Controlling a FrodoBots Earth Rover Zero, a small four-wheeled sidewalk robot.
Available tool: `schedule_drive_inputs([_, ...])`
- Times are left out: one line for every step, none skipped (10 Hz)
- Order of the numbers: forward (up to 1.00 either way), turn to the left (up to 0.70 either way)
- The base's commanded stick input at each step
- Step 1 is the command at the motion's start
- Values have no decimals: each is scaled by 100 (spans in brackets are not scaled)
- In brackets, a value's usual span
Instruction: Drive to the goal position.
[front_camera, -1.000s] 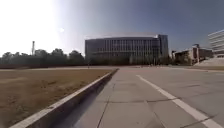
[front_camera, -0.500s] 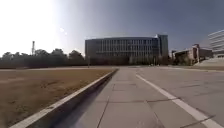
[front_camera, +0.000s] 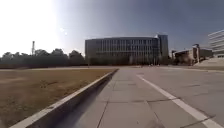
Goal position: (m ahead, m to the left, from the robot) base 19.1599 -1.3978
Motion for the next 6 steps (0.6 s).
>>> schedule_drive_inputs([5,0])
schedule_drive_inputs([5,0])
schedule_drive_inputs([5,0])
schedule_drive_inputs([5,0])
schedule_drive_inputs([5,0])
schedule_drive_inputs([4,0])
